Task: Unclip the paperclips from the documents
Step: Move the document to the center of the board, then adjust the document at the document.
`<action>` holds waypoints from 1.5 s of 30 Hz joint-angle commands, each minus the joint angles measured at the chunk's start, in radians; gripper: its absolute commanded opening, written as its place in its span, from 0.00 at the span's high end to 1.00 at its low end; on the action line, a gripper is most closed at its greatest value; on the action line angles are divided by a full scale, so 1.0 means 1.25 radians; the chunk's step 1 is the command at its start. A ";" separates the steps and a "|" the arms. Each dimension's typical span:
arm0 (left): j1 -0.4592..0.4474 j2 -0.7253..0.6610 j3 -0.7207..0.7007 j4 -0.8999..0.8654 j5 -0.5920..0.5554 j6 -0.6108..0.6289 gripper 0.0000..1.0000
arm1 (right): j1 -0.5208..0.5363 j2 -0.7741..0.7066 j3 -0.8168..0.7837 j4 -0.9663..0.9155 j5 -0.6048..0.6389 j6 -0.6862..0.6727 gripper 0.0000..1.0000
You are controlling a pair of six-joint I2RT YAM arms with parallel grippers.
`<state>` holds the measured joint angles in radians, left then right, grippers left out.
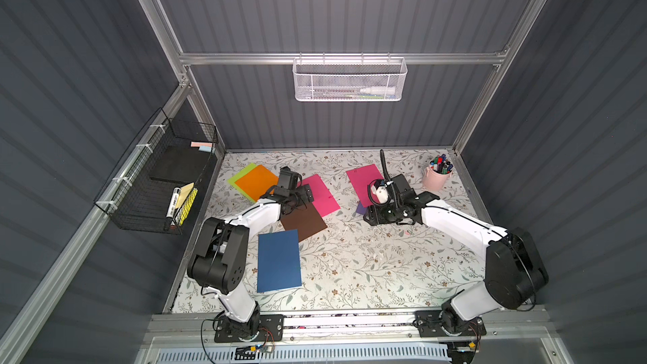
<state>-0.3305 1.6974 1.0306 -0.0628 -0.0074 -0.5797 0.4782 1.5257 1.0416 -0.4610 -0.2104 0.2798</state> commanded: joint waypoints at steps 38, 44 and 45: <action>-0.479 -0.111 -0.018 -0.282 0.028 -0.327 0.15 | -0.130 -0.088 -0.104 -0.032 -0.143 -0.025 0.25; -0.480 -0.285 -0.219 -0.271 0.077 -0.508 0.11 | -0.130 -0.068 -0.110 -0.005 -0.218 -0.028 0.24; -0.480 -0.299 -0.242 -0.258 0.080 -0.537 0.11 | -0.129 -0.061 -0.109 0.002 -0.239 -0.025 0.24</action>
<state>-0.9325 1.3571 0.7925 -0.3607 0.0685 -1.1004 0.3168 1.4292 0.9142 -0.4797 -0.4217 0.2501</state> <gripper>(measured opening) 0.890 0.763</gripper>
